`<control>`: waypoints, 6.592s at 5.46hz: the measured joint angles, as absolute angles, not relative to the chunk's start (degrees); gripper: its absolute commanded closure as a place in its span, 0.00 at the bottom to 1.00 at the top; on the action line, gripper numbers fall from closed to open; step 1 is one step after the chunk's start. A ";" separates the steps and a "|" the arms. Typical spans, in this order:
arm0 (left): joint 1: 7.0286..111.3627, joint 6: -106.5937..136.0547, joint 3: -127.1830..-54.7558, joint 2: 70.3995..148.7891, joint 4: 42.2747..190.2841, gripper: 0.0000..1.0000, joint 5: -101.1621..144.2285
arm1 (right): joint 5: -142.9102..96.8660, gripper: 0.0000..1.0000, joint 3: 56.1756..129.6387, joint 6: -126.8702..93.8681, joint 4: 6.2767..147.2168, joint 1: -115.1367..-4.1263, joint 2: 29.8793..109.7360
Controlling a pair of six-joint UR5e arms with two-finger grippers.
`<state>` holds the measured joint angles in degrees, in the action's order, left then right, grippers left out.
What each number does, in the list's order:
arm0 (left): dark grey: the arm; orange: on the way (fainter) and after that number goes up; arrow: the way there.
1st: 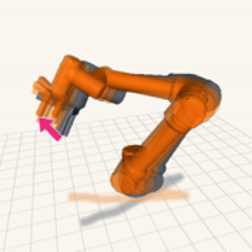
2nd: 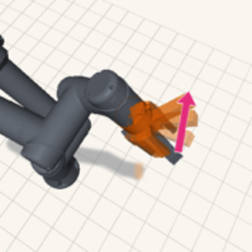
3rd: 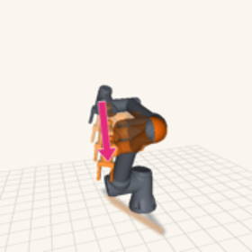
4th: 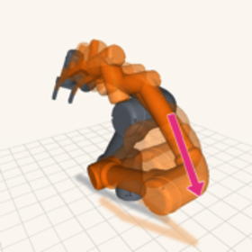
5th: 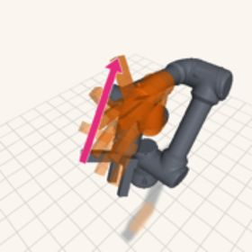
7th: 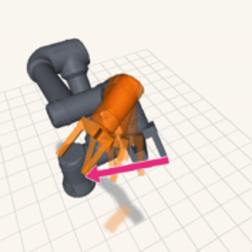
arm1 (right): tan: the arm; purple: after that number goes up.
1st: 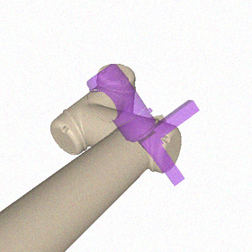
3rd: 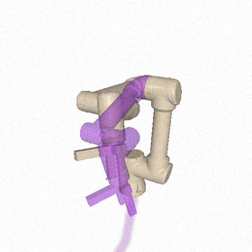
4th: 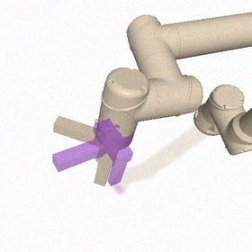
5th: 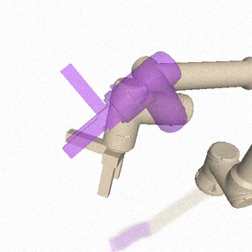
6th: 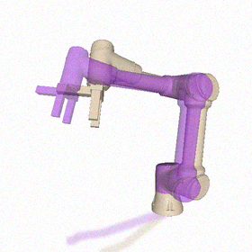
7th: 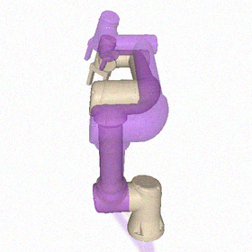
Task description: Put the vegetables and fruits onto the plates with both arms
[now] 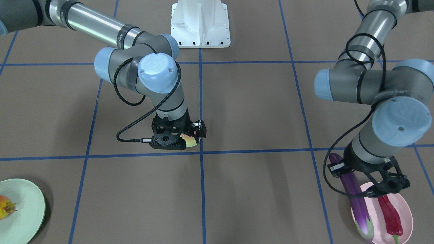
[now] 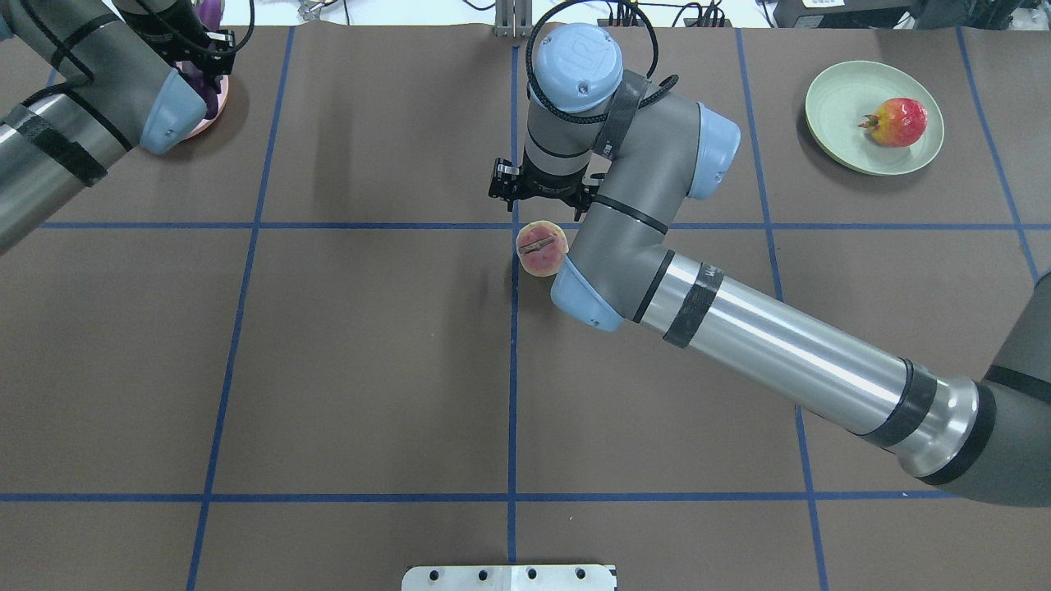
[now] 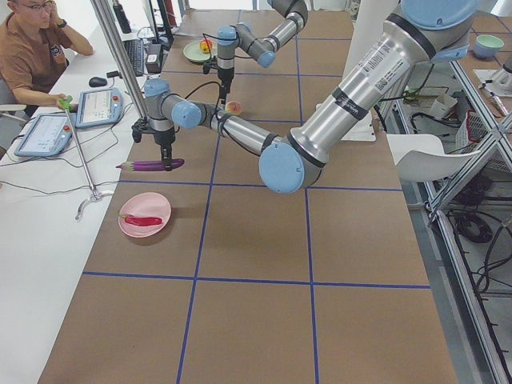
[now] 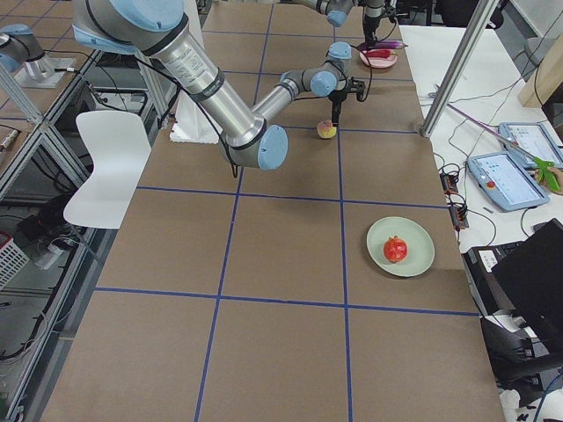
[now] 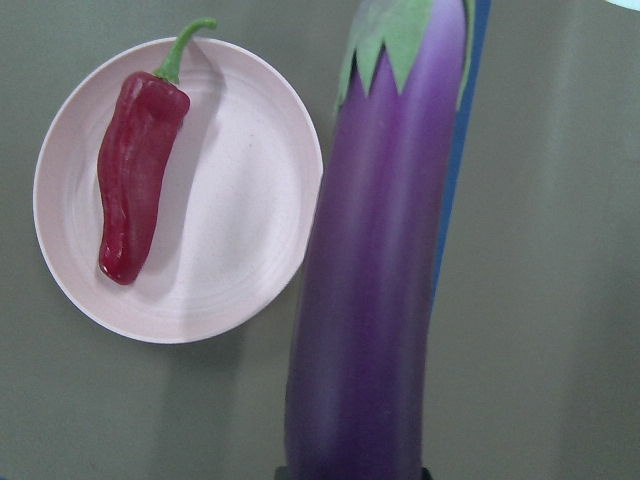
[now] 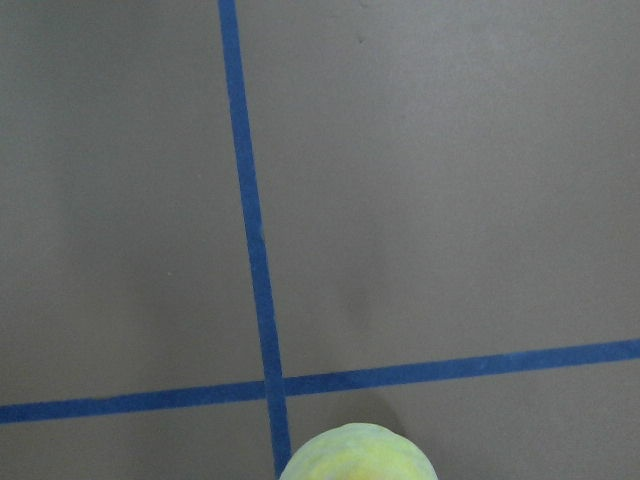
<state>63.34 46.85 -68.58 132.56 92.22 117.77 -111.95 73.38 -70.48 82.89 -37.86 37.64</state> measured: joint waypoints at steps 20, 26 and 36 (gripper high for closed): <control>66.57 42.28 -54.04 136.73 103.48 0.00 114.47 | -110.52 0.00 53.21 -27.59 65.92 -63.61 51.78; 78.29 13.17 -72.33 118.47 101.17 0.00 128.23 | -122.39 0.00 93.65 -20.27 93.66 -72.76 67.52; 91.76 -1.61 -93.74 88.88 95.75 0.00 129.46 | -137.05 0.00 103.44 -10.82 93.59 -85.64 91.51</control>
<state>91.76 -1.61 -93.74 88.88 95.75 129.46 -137.05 103.44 -10.82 93.59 -85.64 91.51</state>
